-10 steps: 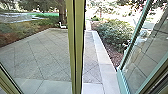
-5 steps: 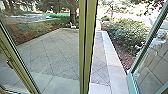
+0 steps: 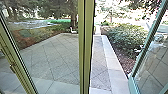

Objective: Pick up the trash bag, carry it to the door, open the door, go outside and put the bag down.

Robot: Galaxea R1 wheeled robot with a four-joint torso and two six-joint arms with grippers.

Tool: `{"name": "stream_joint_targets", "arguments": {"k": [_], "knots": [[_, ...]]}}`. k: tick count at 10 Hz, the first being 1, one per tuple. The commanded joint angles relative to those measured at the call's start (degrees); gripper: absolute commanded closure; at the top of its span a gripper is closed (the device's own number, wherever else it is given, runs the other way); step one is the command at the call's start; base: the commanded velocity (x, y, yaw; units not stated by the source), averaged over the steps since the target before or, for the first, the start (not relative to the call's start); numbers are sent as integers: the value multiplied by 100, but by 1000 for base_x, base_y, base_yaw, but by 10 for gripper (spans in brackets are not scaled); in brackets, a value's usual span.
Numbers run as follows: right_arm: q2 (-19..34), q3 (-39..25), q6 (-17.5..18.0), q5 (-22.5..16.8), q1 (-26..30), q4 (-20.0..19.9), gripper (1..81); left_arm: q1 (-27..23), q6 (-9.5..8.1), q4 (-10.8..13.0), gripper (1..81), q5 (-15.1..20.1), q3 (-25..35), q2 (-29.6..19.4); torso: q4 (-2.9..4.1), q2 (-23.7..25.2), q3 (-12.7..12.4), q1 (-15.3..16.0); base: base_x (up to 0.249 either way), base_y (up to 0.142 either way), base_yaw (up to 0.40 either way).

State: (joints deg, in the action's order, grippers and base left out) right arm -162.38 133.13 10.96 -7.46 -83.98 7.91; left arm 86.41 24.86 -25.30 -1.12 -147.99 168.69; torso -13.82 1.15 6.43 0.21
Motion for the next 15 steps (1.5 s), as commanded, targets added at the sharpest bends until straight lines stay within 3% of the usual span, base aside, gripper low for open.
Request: {"name": "stream_joint_targets", "arguments": {"k": [1, 4, 5, 6, 7, 9, 10, 12, 15], "knots": [[-402, 597, -24, -344, 166, -27, 10, -216, 46, 25, 811, 402, 25, -2, 0, 0, -130, 0, 0, 0, 0], [-684, 924, -24, -344, 157, -35, 10, -225, 46, 25, 811, 402, 25, -2, 0, 9, -301, -11, 0, 0, 0], [-737, 994, -32, -344, 157, -35, 10, -225, 46, 25, 811, 402, 25, -2, 564, 11, -332, -11, 0, 0, 0], [-746, 994, -24, -344, 157, -44, 10, -225, 46, 33, 811, 402, 25, -2, 581, 11, -315, -13, 0, 0, 0], [-772, 994, -24, -344, 149, -62, 10, -225, 46, 25, 811, 402, 16, -11, 109, 11, -301, -13, 0, 0, 0], [-869, 1169, -6, -344, 131, -53, 10, -268, 54, 33, 811, 376, -177, 42, 387, 11, -300, -13, 0, 0, 0], [-1018, 1406, -15, -344, 122, -27, 10, -277, 89, 33, 811, 376, -291, 95, 461, 13, -300, -13, 0, 0, 0], [-1317, 1881, -24, -335, 87, -27, 10, -286, 177, 25, 811, 376, -388, 156, 452, 13, -300, -13, 0, 0, 0], [-1431, 2022, -32, -335, 96, -18, 10, -286, 186, 25, 811, 376, -485, 174, 454, 13, -300, -13, 0, 0, 0]]}}
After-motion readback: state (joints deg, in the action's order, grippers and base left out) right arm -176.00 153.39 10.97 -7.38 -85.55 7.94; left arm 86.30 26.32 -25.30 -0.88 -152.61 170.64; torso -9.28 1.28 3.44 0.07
